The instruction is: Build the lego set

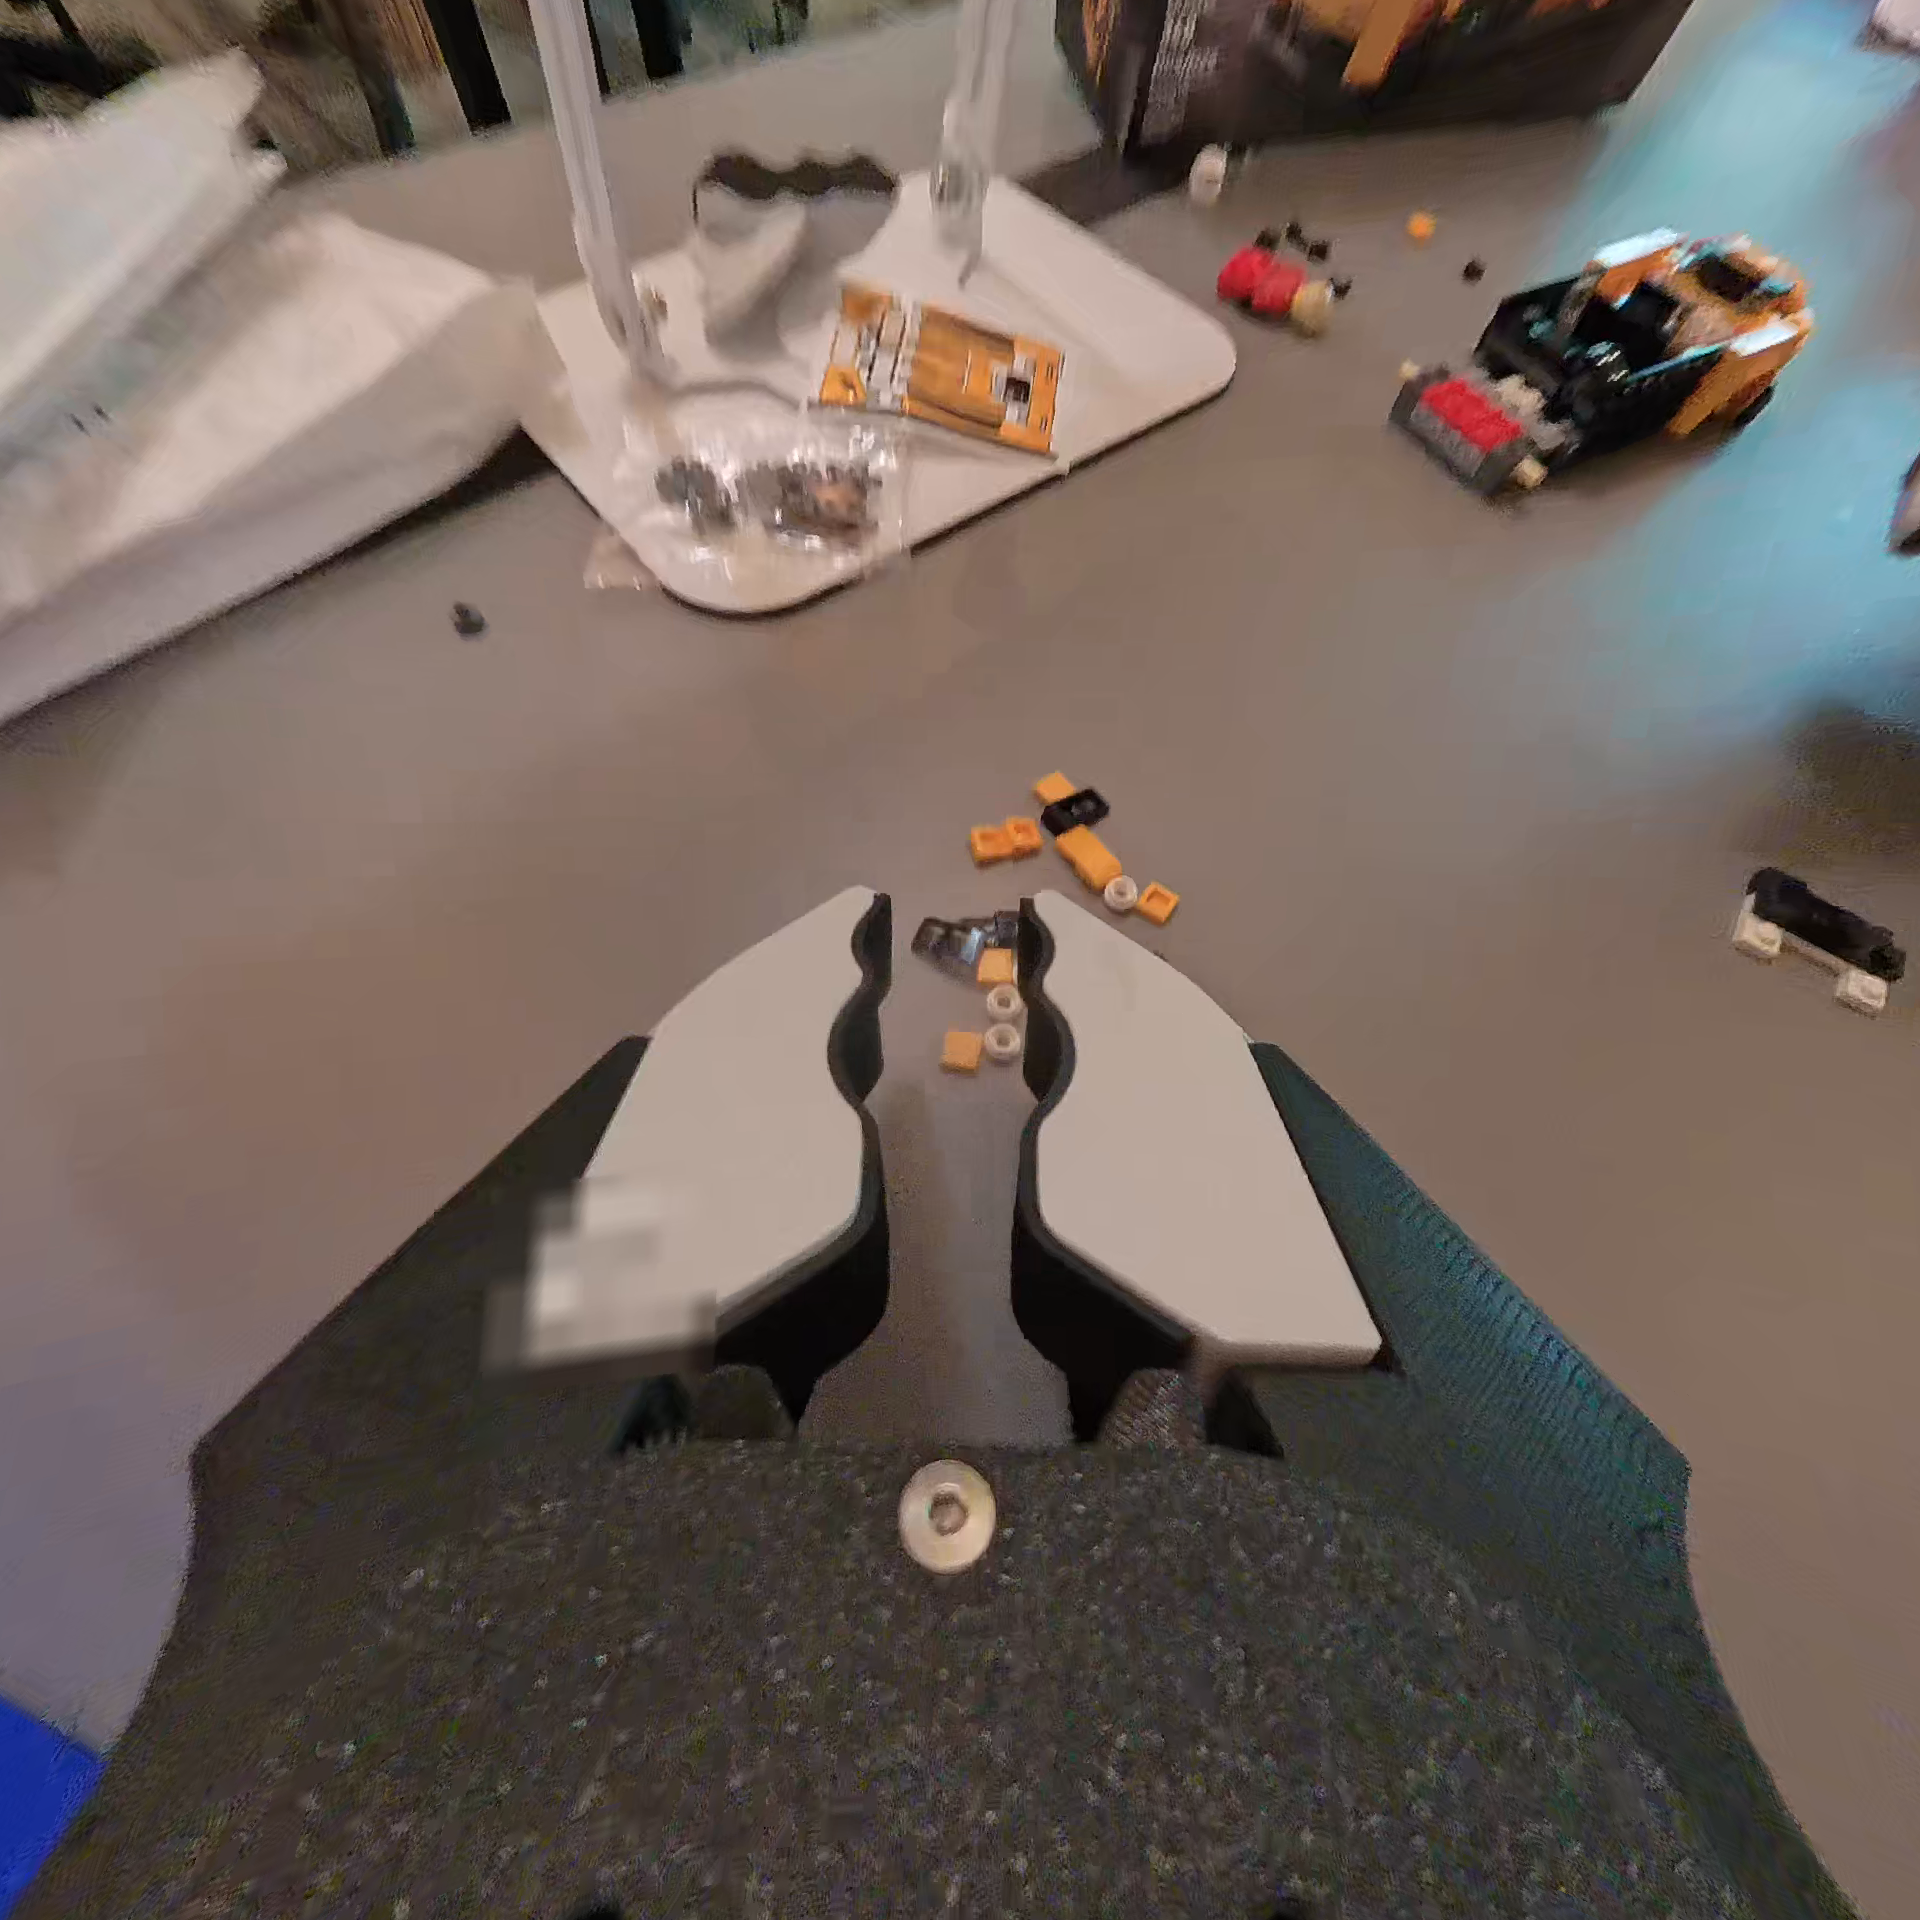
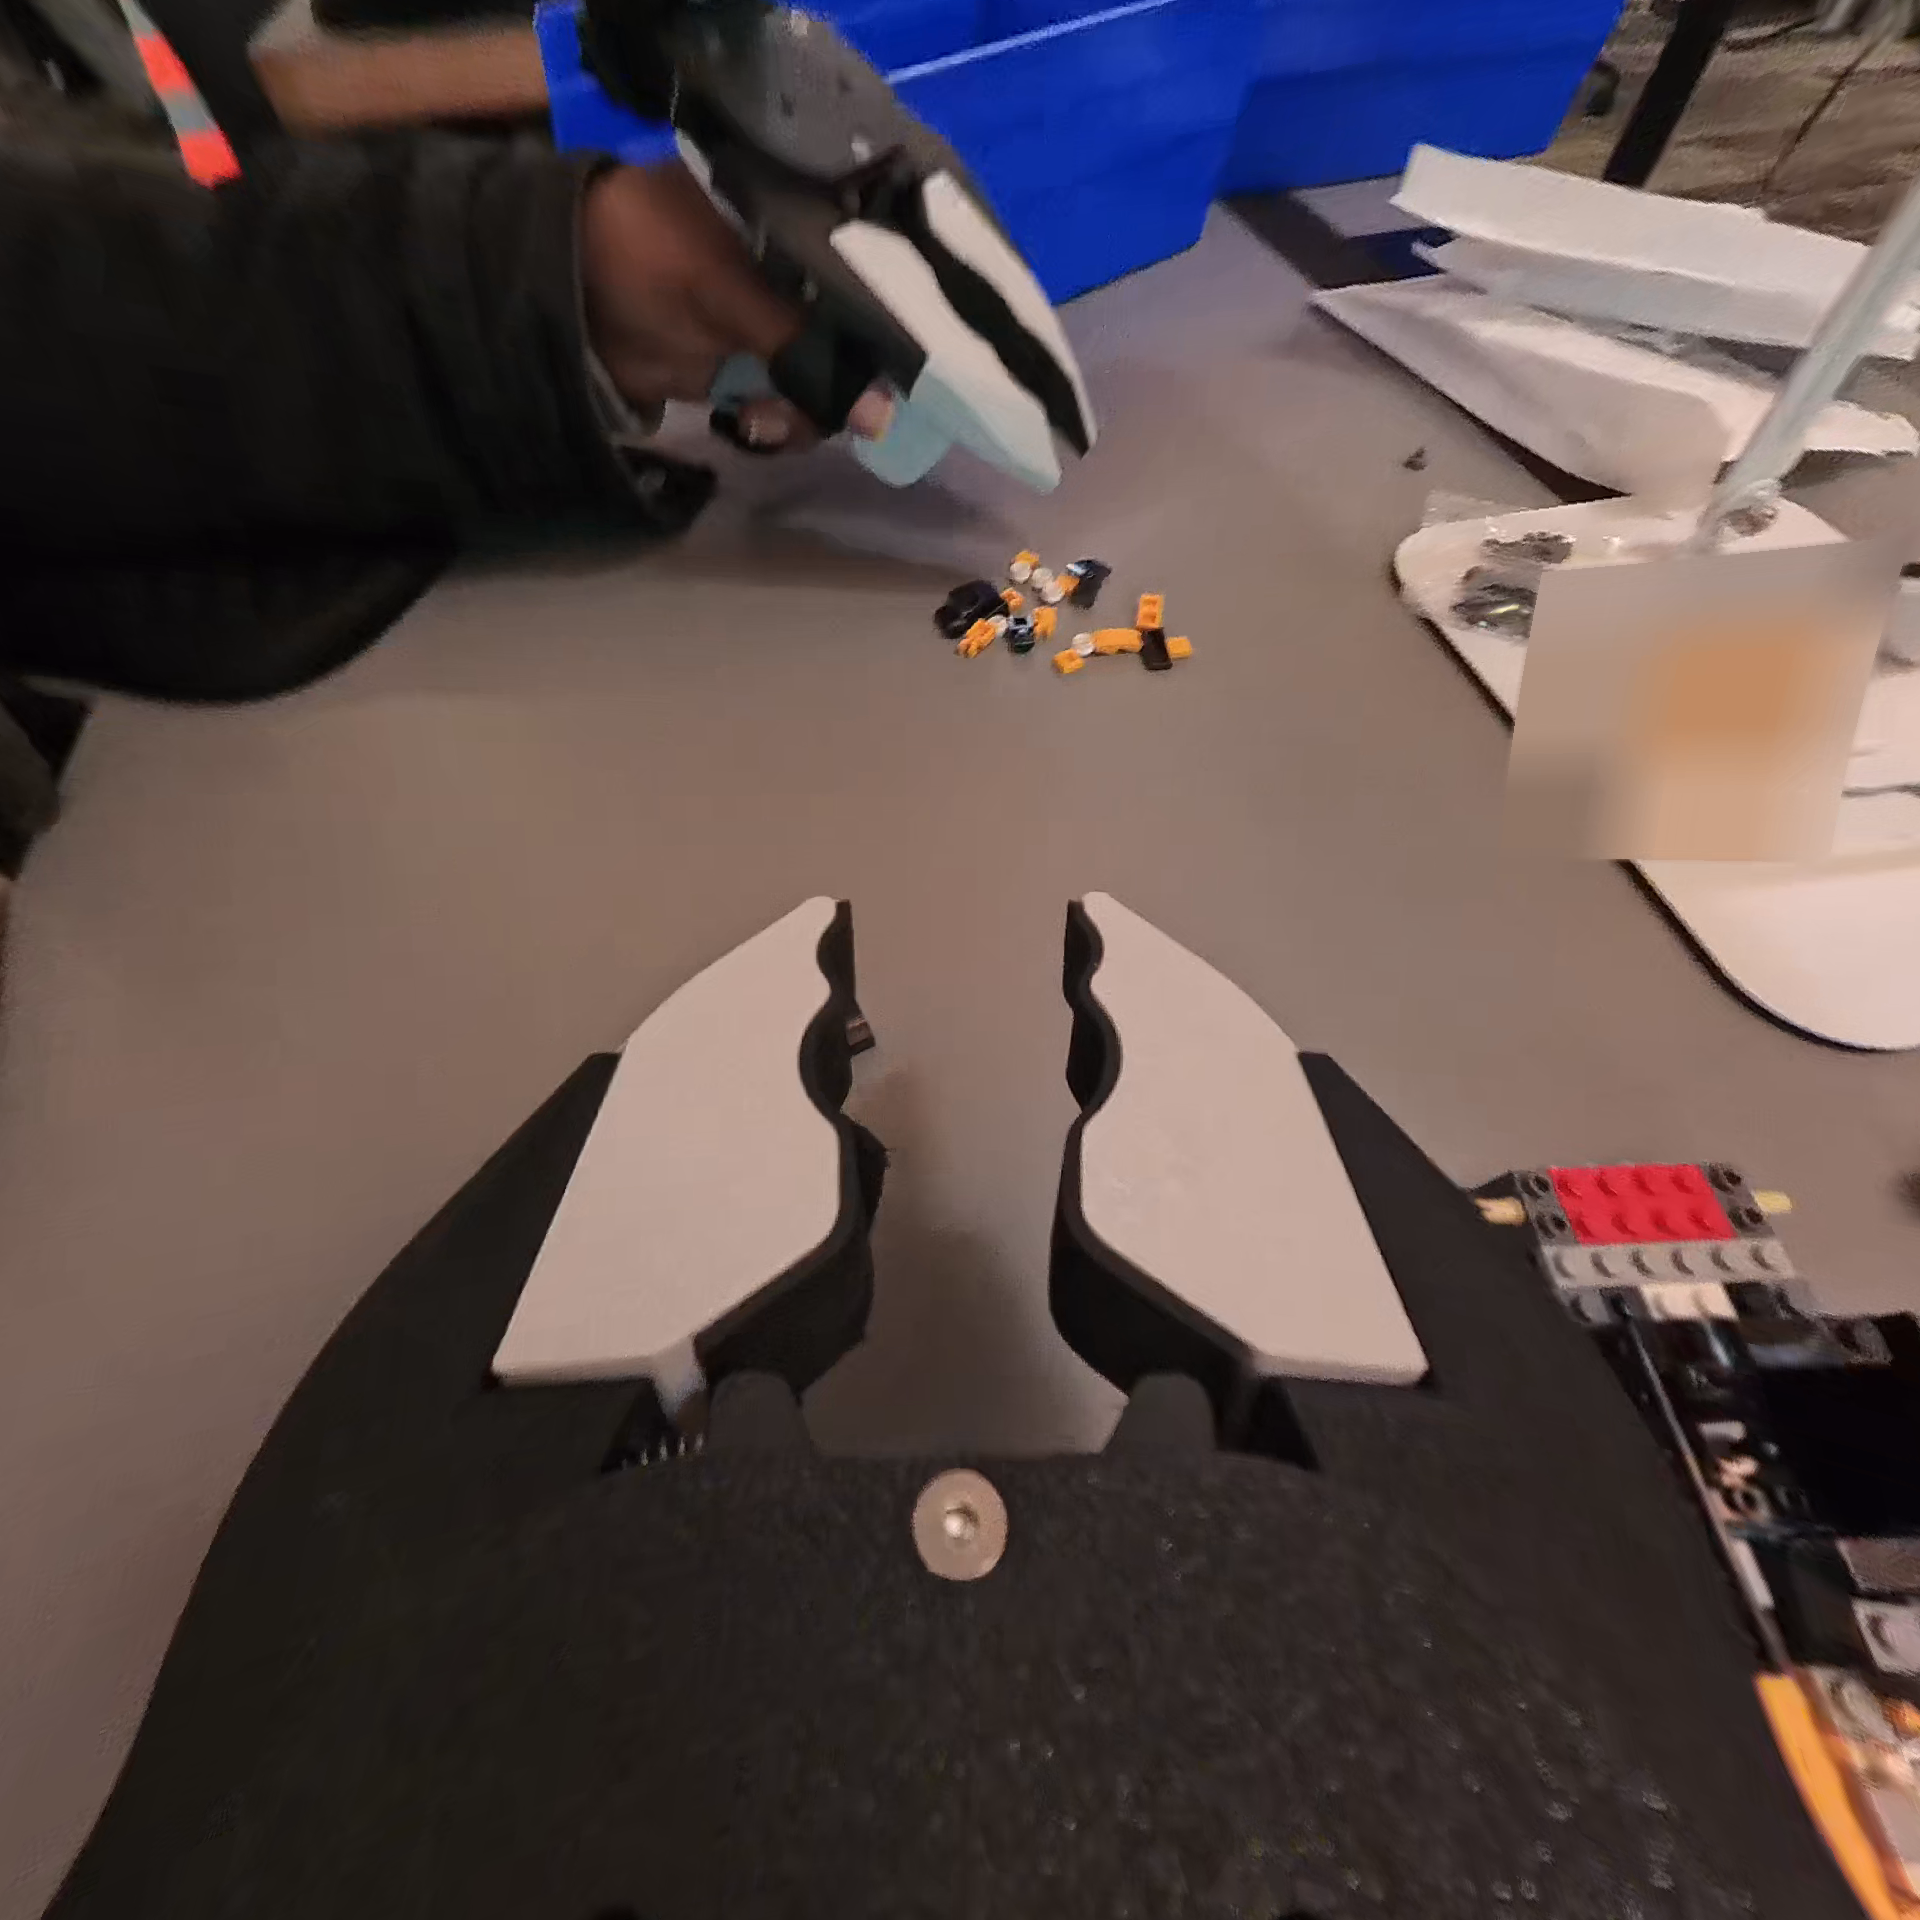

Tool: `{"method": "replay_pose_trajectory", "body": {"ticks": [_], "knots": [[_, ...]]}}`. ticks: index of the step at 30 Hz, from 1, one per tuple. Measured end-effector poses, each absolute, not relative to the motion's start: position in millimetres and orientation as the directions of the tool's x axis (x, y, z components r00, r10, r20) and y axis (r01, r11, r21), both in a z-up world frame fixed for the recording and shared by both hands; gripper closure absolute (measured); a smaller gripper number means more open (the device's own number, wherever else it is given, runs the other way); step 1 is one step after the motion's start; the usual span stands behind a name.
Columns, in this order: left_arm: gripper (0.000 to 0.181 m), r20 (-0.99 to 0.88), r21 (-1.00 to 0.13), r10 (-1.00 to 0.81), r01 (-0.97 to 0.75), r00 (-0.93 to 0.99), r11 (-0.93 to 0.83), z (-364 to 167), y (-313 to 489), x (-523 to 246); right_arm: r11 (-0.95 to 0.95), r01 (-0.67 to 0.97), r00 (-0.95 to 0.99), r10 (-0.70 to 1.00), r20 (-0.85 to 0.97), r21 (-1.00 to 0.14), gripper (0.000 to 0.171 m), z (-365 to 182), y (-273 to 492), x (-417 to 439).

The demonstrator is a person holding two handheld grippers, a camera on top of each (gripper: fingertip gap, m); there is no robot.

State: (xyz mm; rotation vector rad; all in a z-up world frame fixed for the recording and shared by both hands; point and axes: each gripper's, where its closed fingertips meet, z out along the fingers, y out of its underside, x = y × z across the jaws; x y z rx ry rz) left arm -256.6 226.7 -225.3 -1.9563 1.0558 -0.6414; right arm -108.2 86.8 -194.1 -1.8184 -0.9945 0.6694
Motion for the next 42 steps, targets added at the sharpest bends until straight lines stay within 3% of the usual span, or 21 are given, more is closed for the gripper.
{"method": "replay_pose_trajectory", "body": {"ticks": [9,17,29,42], "knots": [[0.150,0.134,-0.623,-0.849,-0.623,0.511,-0.473,-251.7,229.6,-252.3,-0.299,0.288,0.547,0.831,-0.100,-0.910,0.137,-195.6,86.1,-99.7],[0.159,0.151,-0.556,-0.834,-0.652,0.531,-0.516,-261.3,230.9,-248.3,-0.328,0.272,0.548,0.826,-0.135,-0.904,0.139,-198.7,85.7,-100.5],[0.166,0.102,-0.565,-0.833,-0.658,0.544,-0.498,-261.9,233.3,-247.2,-0.327,0.308,0.561,0.821,-0.107,-0.893,0.142,-205.2,86.4,-99.5],[0.173,0.046,-0.687,-0.897,-0.638,0.439,-0.348,-223.2,216.2,-232.0,-0.336,0.246,0.609,0.783,-0.125,-0.909,0.145,-201.5,96.7,-87.7]]}}
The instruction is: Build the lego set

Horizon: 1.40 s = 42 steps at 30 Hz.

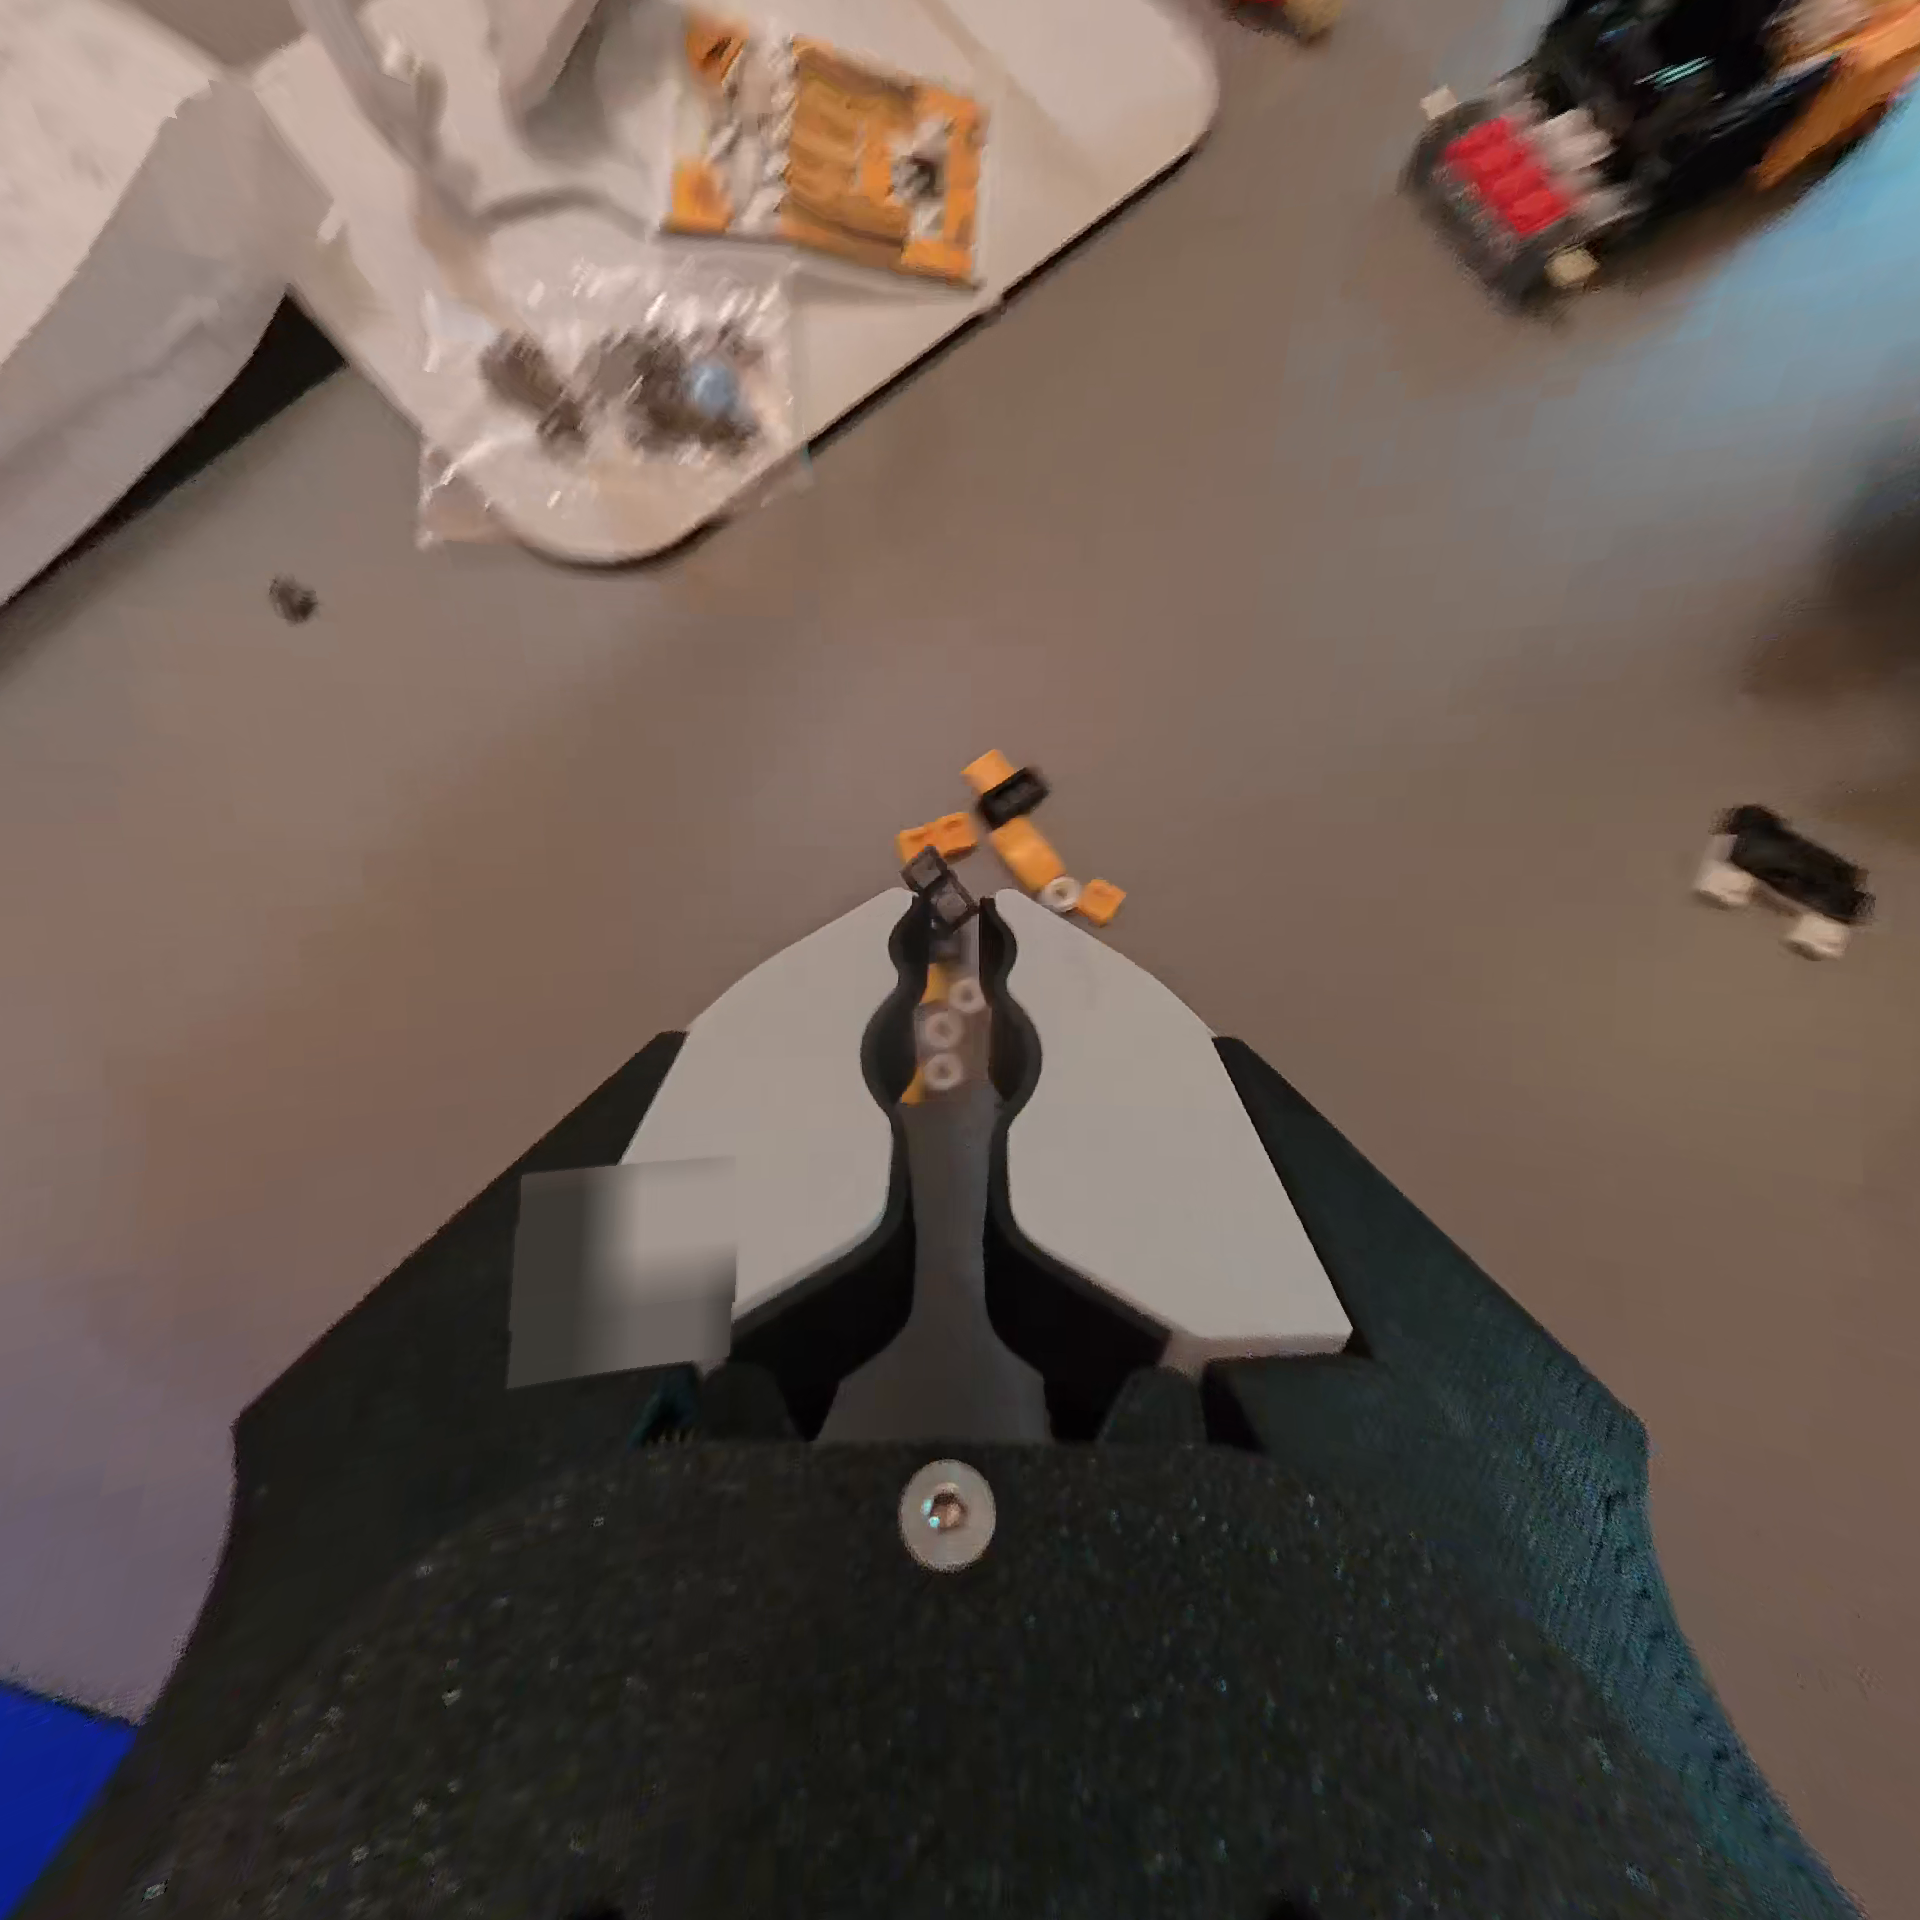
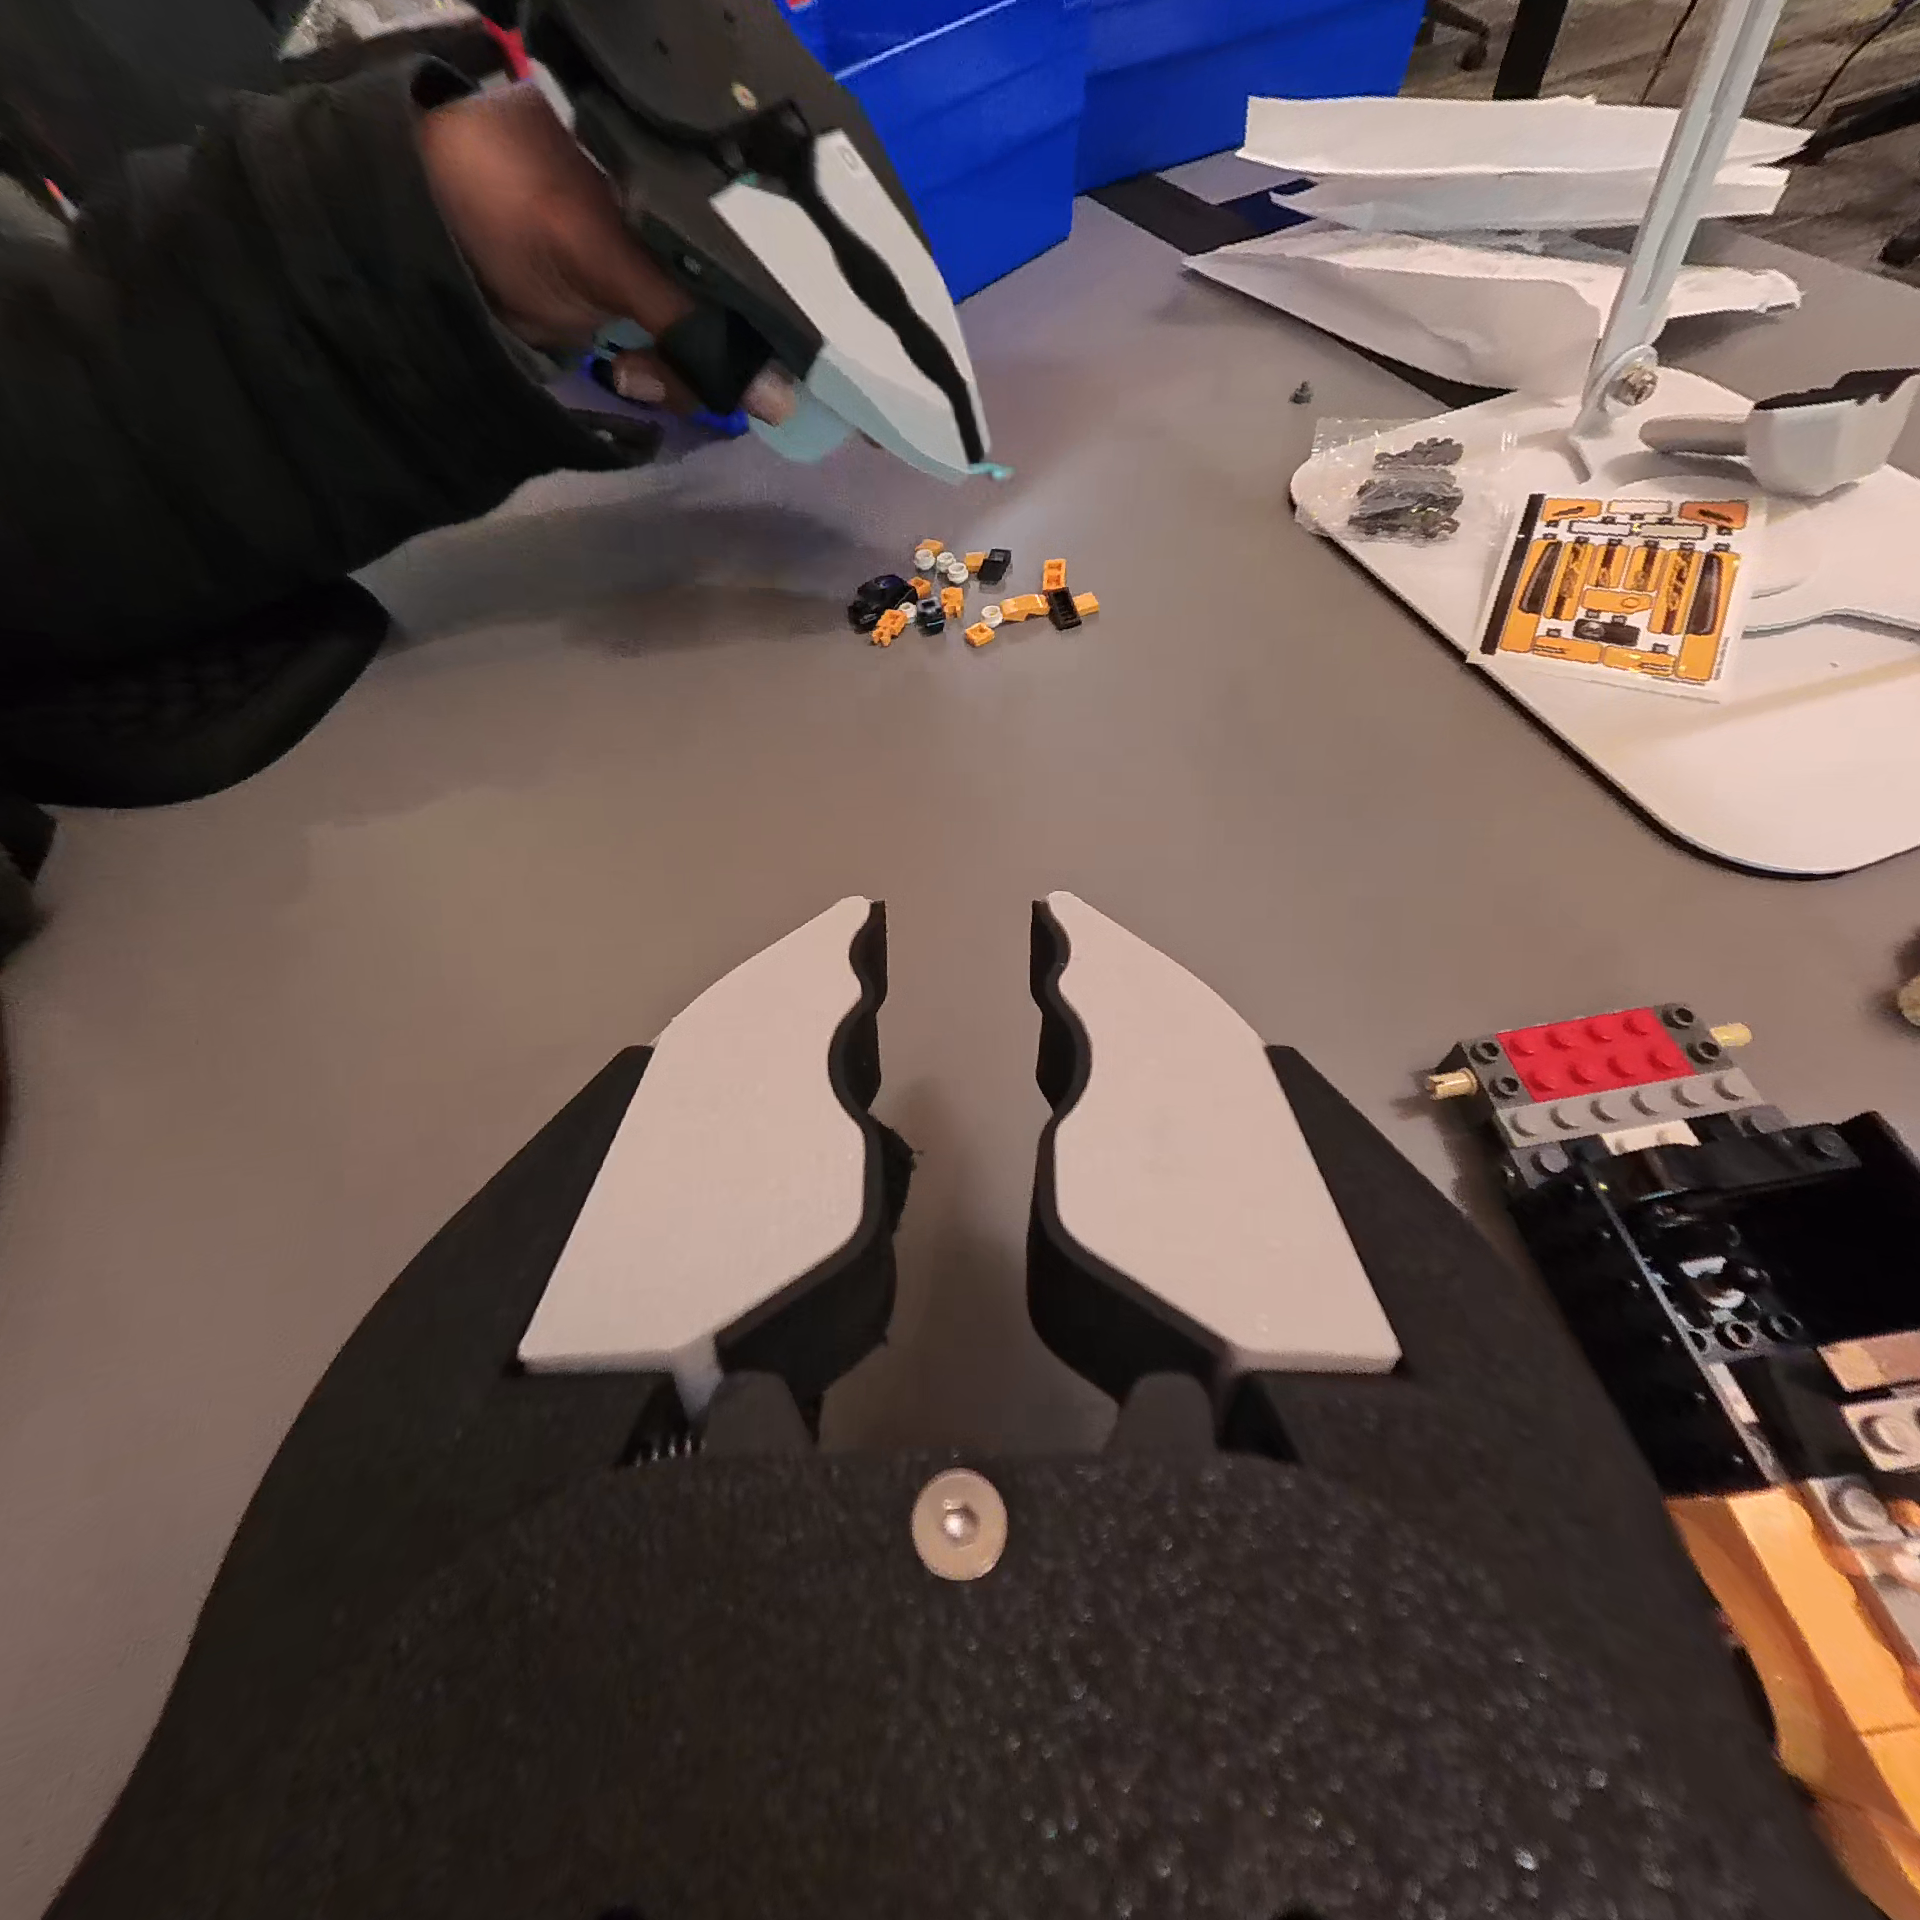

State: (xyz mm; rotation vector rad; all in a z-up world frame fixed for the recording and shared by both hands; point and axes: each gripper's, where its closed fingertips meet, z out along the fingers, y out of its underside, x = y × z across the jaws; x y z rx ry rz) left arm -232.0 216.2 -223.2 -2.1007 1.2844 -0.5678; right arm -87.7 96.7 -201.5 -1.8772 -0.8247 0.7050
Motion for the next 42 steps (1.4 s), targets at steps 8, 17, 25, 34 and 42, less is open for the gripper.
{"method": "replay_pose_trajectory", "body": {"ticks": [8,17,25,34,42], "knots": [[0.173,0.016,-0.687,-1.000,-0.726,0.025,-0.029,-231.5,117.9,-170.7,-0.339,0.237,0.635,0.763,-0.119,-0.910,0.145,-203.2,101.5,-82.8],[0.171,0.002,-0.635,-0.991,-0.766,-0.132,0.101,-260.4,80.1,-154.5,-0.328,0.254,0.634,0.767,-0.100,-0.910,0.145,-203.0,101.1,-82.2],[0.163,-0.090,-0.615,-0.994,-0.788,0.064,0.006,-210.0,146.8,-217.2,-0.340,0.241,0.637,0.762,-0.116,-0.909,0.145,-204.1,102.5,-80.9],[0.164,-0.048,-0.554,-0.964,-0.810,0.263,-0.194,-237.0,197.7,-272.5,-0.352,0.239,0.639,0.759,-0.127,-0.905,0.146,-208.4,103.4,-80.8],[0.162,-0.006,-0.518,-0.982,-0.840,0.191,-0.160,-257.5,184.4,-262.5,-0.348,0.254,0.631,0.767,-0.118,-0.902,0.146,-209.4,101.6,-82.1]]}}
